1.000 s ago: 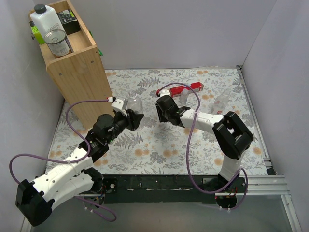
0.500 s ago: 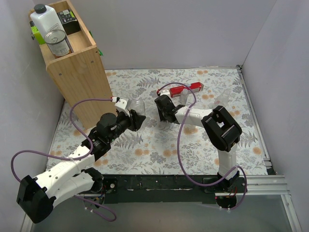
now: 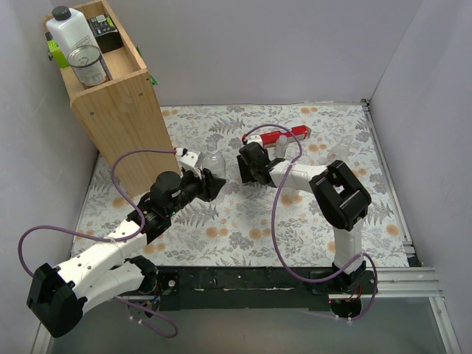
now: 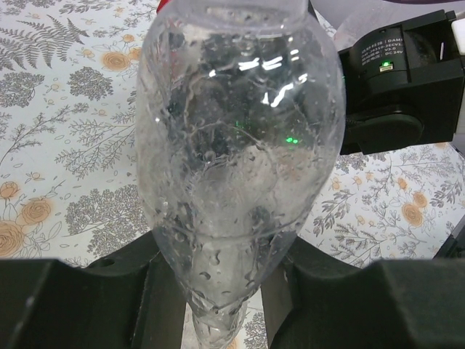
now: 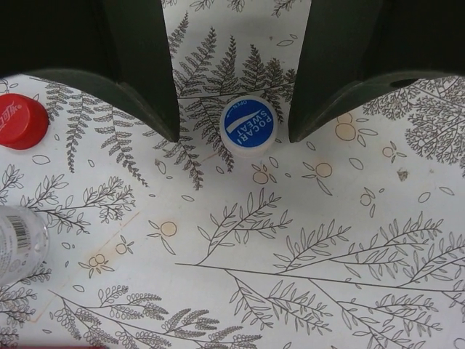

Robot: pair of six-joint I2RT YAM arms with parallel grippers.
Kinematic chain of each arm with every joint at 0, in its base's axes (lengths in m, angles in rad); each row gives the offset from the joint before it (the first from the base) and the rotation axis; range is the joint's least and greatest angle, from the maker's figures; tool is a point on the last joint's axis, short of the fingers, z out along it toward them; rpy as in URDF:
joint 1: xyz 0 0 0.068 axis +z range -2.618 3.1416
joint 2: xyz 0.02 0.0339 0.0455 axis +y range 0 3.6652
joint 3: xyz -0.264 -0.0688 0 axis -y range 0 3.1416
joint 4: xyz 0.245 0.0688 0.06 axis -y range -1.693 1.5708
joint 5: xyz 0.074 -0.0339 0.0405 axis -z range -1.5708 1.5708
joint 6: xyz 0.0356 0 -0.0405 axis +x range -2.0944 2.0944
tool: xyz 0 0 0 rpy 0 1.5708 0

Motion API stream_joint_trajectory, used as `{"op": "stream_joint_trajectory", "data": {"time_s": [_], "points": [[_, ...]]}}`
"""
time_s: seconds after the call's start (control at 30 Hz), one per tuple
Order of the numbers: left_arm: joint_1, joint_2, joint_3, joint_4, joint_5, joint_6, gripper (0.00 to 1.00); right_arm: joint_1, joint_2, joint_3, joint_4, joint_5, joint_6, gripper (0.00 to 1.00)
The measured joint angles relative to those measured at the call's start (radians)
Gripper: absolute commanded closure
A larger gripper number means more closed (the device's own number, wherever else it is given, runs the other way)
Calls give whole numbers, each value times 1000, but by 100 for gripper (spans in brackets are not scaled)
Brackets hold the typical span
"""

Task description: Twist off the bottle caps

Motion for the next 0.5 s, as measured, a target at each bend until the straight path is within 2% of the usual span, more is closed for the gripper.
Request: {"op": "stream_joint_trajectory", "data": {"time_s": [0.13, 0.3, 0.5], "points": [[0, 0, 0, 3, 17, 1, 94, -5, -41, -1, -9, -54, -17, 31], [0, -1, 0, 19, 68, 3, 94, -30, -249, -2, -48, -181, -38, 31], [0, 24, 0, 54, 174, 3, 94, -202, -510, 13, -142, -417, -51, 28]]}}
